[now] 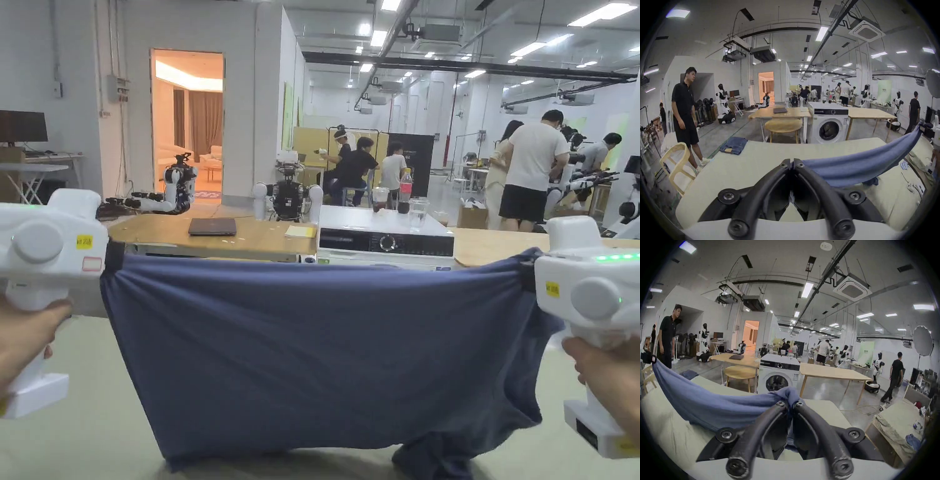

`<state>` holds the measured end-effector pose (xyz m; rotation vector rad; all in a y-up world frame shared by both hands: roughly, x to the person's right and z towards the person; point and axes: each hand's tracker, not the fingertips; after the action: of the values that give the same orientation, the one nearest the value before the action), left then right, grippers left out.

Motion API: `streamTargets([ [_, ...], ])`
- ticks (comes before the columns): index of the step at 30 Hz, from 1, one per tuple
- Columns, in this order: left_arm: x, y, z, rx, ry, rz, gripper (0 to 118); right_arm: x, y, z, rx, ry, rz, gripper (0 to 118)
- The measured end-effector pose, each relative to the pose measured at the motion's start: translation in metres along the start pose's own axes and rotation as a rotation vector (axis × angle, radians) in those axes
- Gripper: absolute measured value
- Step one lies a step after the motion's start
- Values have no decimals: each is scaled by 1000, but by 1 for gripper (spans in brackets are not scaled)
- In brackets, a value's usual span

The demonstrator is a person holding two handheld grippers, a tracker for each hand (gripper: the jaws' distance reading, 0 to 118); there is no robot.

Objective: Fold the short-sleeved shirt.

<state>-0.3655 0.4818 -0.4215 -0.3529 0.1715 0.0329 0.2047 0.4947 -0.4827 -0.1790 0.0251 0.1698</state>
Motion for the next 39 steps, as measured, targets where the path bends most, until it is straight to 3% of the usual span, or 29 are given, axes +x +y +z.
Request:
streamTargets([
  [3,-2,-26,23,-2,-22,16,0,-2,-21,29,-13,-5,39,3],
  [12,-1,-101,98,-15,-73,13,0,7,-87,120,-52,-10,29,3],
  [24,4,-272,157,-189,-102,83,0,4,-238,196,-300,31,-22,3],
  [28,4,-322,166,-286,-104,106,0,6,-280,207,-430,67,-5,3],
  [31,1,-350,164,-391,-116,102,0,6,-309,210,-534,77,53,3],
  [39,1,-398,137,-599,-103,51,0,10,-367,190,-751,108,36,4],
])
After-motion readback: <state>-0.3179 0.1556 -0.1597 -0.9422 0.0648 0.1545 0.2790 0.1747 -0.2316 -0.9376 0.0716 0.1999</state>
